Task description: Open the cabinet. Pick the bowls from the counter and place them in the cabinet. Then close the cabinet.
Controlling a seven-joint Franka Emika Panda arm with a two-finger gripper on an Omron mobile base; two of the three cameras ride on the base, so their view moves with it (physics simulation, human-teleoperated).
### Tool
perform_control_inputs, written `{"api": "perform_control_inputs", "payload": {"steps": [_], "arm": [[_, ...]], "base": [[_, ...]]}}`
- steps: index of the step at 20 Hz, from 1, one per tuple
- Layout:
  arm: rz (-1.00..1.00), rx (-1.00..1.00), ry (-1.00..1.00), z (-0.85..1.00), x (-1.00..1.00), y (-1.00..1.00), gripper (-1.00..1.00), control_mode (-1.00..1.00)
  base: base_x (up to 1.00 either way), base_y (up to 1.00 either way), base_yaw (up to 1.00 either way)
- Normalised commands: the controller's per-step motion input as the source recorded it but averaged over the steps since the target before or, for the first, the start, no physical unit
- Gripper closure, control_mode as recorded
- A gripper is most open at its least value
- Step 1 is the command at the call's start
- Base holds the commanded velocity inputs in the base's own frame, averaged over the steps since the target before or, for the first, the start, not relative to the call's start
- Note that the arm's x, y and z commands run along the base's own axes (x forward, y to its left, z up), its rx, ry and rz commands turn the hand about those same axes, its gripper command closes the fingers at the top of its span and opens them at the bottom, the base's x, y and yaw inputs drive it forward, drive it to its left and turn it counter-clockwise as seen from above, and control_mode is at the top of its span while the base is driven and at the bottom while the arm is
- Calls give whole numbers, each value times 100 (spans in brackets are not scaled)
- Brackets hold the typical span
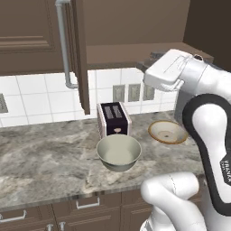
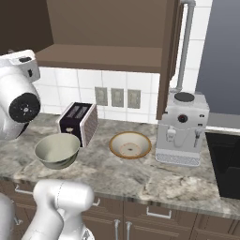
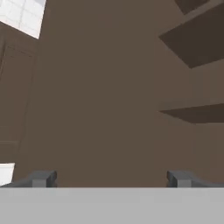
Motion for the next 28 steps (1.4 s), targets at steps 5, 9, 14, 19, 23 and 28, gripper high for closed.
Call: {"api": "perform_control_inputs", "payload": {"steps": [5, 9, 14, 19, 23, 28], "arm": [[-24, -1, 33, 24, -17, -55, -100, -100], [-25, 3, 27, 0, -32, -71, -100, -100], [-26, 2, 21, -17, -46, -56, -100, -100], [-21, 0, 8, -37, -53, -20, -100, -100], [-15, 0, 14, -42, -21, -2, -100, -100], [-18, 1, 33, -29, -9, -16, -100, -100]], "base": [[0, 0, 0], [0, 0, 0], [0, 0, 0], [0, 0, 0], [0, 0, 0], [0, 0, 0]]}}
